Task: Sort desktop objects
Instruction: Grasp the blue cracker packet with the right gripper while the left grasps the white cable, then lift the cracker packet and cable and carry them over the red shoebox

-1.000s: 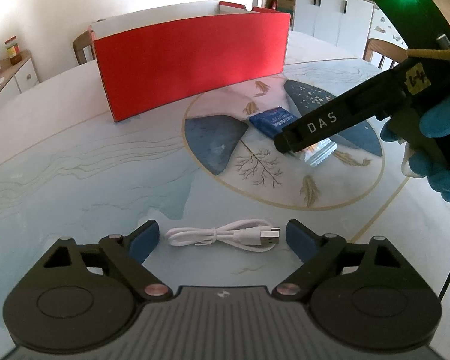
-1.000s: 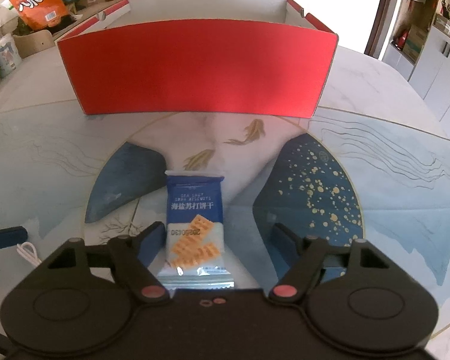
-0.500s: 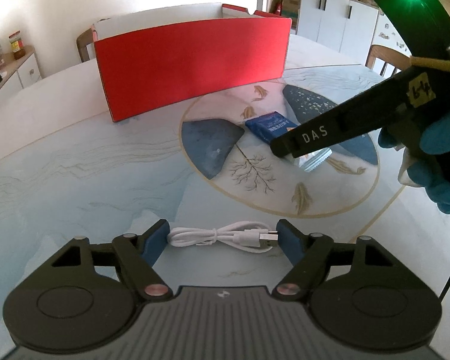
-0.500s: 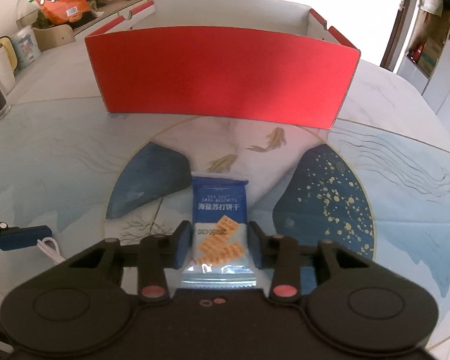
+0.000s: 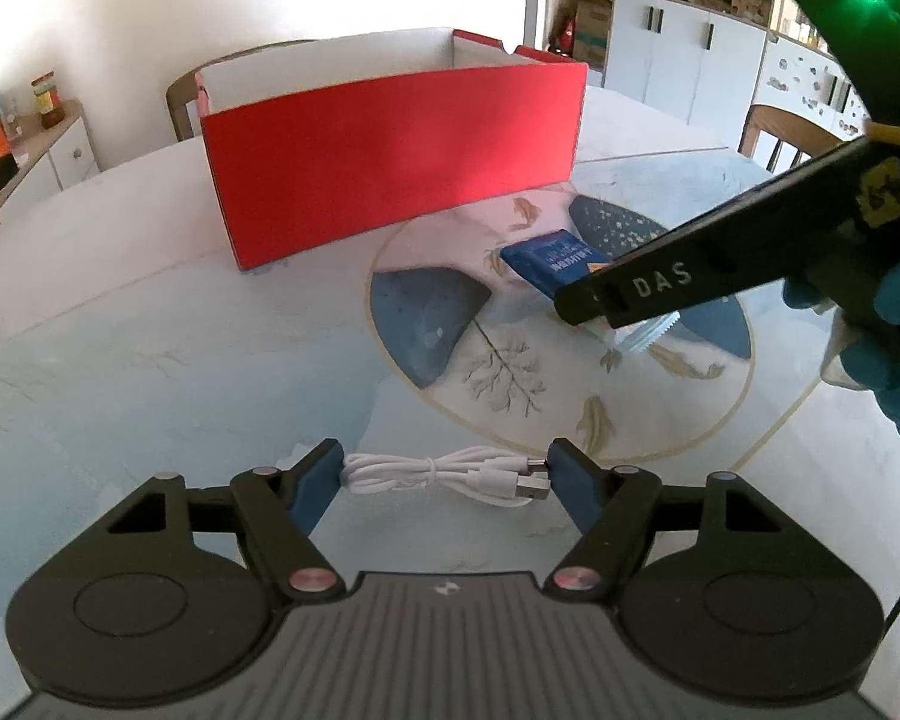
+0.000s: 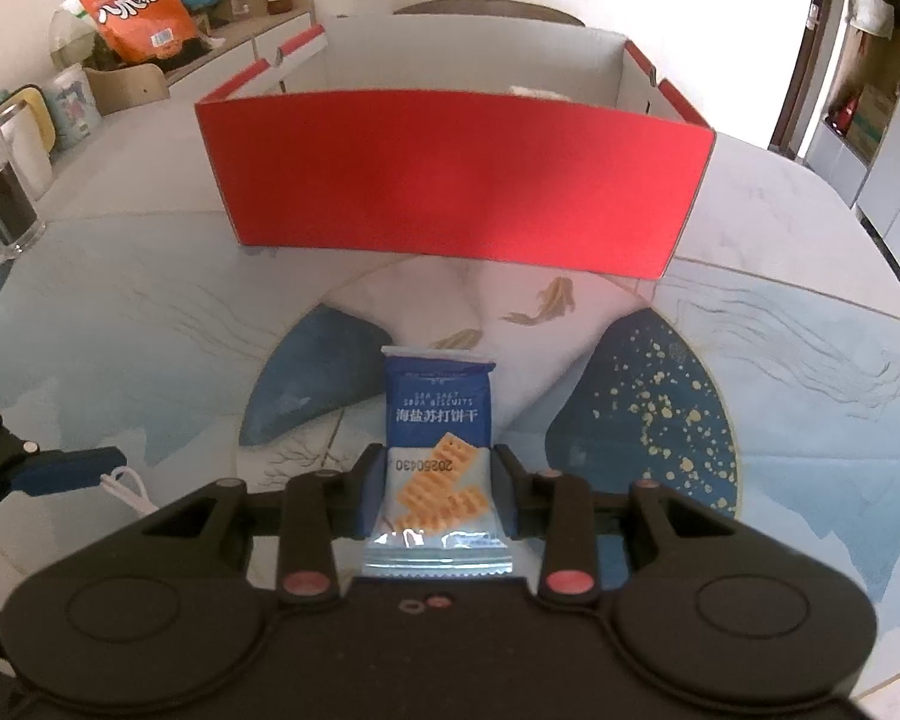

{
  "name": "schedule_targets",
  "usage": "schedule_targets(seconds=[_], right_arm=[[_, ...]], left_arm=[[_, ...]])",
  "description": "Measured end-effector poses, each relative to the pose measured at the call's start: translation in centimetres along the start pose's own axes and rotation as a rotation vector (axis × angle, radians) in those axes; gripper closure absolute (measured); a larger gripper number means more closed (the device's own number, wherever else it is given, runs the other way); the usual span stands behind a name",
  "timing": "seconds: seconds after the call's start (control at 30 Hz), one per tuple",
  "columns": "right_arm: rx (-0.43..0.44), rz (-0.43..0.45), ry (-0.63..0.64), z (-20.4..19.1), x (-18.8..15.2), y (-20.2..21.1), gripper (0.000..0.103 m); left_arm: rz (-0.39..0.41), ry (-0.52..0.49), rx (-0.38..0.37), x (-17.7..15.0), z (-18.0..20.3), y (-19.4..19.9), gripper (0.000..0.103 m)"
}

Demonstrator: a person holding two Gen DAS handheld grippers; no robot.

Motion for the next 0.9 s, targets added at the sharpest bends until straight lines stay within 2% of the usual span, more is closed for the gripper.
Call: schedule_targets(seconds=[0.47, 0.9], right_arm=[[0.028, 0.05, 0.028, 1.1, -1.1, 4.6, 0.067], [0.066, 0.145, 0.067, 3.1, -1.4, 11.4, 0.067]], left_arm=[[0.047, 0.081, 0.035, 1.4, 0.5, 4.0, 0.029], [0.168, 0.148, 0.092, 4.9, 1.6, 9.7, 0.029]])
Point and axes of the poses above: each gripper's, at about its wrist camera, not at the fingertips, and y roughly against the way its jaws point, z to its right, x to its top, the point moved 6 cm from there along -y, roughly the way its jaws point, and after that the axes turned 14 degrees about -z, right-handed, at the moved point
